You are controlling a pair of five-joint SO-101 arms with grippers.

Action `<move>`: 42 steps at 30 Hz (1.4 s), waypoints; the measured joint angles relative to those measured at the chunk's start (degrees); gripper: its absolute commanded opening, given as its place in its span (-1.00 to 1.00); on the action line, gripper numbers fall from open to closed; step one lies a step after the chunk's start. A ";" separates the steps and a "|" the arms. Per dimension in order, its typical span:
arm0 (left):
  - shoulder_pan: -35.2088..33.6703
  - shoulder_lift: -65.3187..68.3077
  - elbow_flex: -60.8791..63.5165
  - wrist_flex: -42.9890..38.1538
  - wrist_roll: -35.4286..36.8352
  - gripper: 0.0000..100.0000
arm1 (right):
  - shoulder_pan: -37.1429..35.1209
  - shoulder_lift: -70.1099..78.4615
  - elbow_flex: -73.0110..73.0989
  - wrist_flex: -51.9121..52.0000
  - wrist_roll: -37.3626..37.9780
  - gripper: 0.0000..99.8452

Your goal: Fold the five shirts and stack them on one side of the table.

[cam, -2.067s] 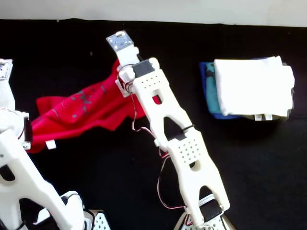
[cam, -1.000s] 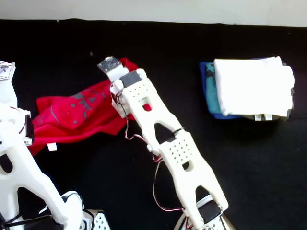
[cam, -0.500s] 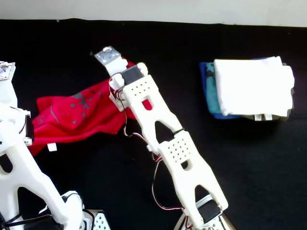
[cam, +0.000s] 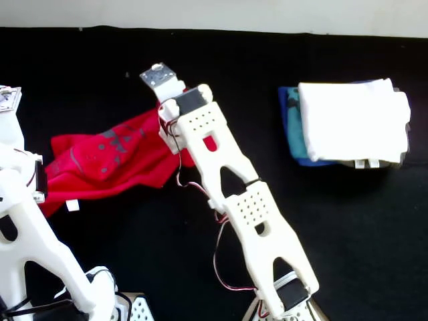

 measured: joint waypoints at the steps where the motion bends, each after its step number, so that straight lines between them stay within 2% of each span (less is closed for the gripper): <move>1: 0.00 0.00 0.00 0.00 0.00 -0.98 | 0.00 0.00 0.00 0.00 0.00 -0.60; 14: 0.00 0.00 0.00 0.00 0.00 -0.98 | 0.00 6.68 -0.79 -2.11 0.00 -0.61; 19: 0.00 0.00 0.00 0.00 0.00 -0.98 | 0.18 7.21 -4.04 -2.11 0.00 -1.00; 37: 0.00 0.09 0.00 0.00 0.00 -0.98 | 6.07 7.56 -18.73 4.48 0.00 -0.99; 42: 0.35 0.18 0.00 0.00 0.00 -0.98 | 6.42 -2.11 -17.32 4.48 0.00 -0.99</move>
